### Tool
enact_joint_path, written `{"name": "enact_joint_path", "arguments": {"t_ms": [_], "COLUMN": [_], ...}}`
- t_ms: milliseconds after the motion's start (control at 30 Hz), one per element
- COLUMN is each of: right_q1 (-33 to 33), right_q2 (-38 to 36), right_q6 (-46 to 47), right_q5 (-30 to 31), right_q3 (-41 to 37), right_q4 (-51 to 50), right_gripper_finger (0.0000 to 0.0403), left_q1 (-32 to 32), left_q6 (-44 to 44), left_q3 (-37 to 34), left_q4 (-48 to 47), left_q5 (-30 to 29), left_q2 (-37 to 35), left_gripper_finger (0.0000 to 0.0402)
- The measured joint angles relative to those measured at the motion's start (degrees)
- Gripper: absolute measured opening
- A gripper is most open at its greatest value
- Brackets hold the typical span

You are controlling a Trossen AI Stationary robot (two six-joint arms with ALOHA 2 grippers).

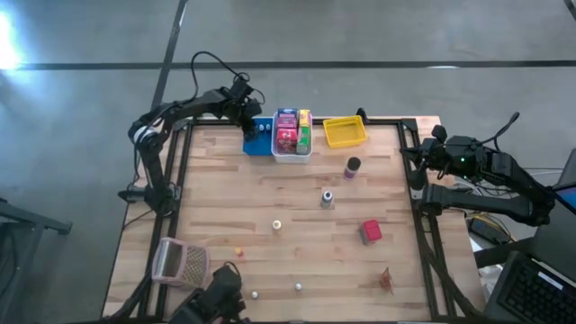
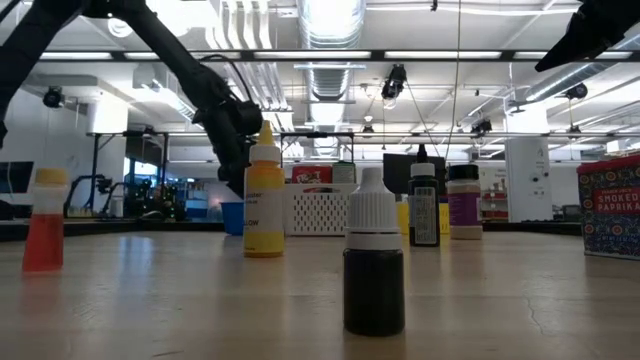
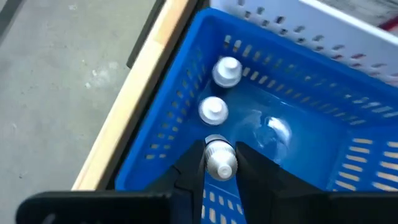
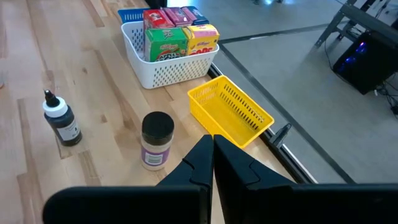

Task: Pick & Place Kitchen Items
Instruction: Put the small red food coloring bottle into the blue bin, then put the small top black food coloring bottle into the blue bin

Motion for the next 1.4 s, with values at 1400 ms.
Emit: {"name": "enact_joint_path", "arguments": {"t_ms": [1400], "right_q1": [0.0], "right_q2": [0.0], "right_q6": [0.0], "right_q5": [0.0], "right_q3": [0.0], "right_q4": [0.0], "right_gripper_finger": [0.0008], "left_q1": [-0.1], "left_q6": [-0.4], "left_q3": [1.9], "left_q4": [1.0], "left_q5": [-3.9], "left_q2": [3.8], "left_gripper_finger": [0.0133]}}
